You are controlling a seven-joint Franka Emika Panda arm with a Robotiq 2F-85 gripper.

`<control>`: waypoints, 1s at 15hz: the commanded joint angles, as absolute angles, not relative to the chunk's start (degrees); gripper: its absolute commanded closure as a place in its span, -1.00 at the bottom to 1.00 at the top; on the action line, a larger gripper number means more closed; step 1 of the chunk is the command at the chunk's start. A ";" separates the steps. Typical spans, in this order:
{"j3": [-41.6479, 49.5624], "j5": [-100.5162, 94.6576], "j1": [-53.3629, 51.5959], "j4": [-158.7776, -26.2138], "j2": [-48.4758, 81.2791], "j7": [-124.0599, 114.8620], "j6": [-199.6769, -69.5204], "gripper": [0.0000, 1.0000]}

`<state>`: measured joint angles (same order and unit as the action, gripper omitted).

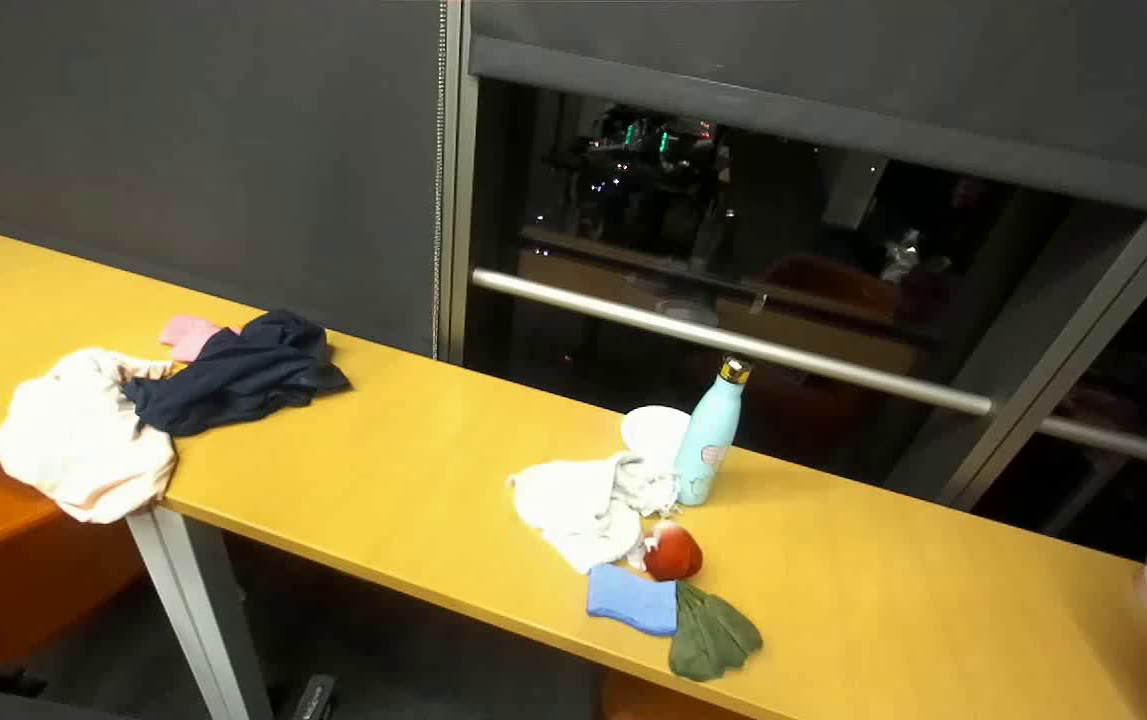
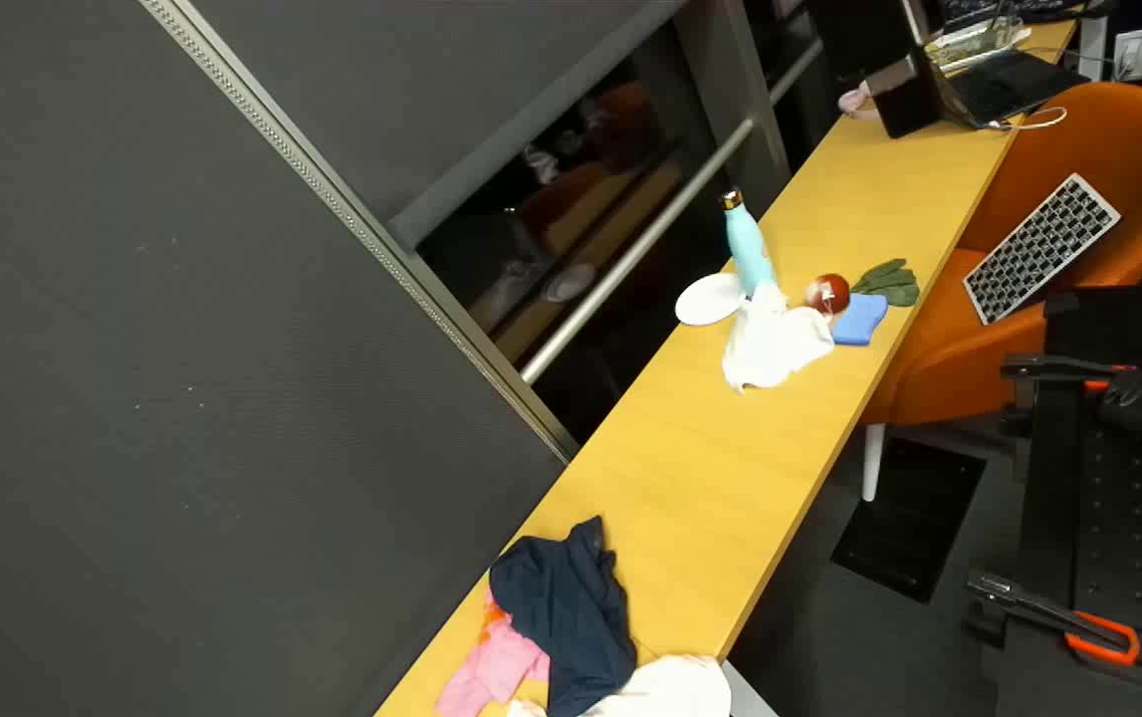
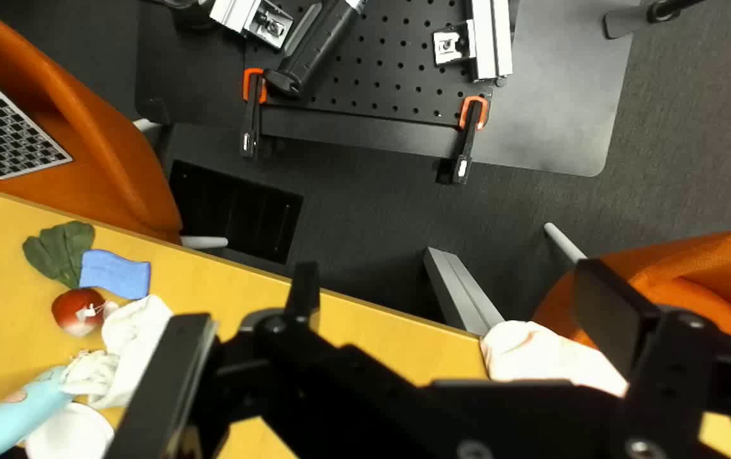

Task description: Use the blue sponge to wipe the table

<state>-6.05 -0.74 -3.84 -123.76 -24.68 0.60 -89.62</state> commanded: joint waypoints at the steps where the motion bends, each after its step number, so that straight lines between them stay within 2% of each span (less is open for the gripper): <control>1: -5.68 -0.88 -4.31 -123.63 -24.62 0.43 -89.56 -1.00; 6: -5.68 -0.88 -4.31 -123.53 -24.62 0.42 -89.56 -1.00; 11: -1.54 -1.34 -1.63 -116.31 -16.31 3.15 -109.54 -1.00; 15: 3.98 0.27 2.00 -117.72 -8.73 5.43 -129.13 -1.00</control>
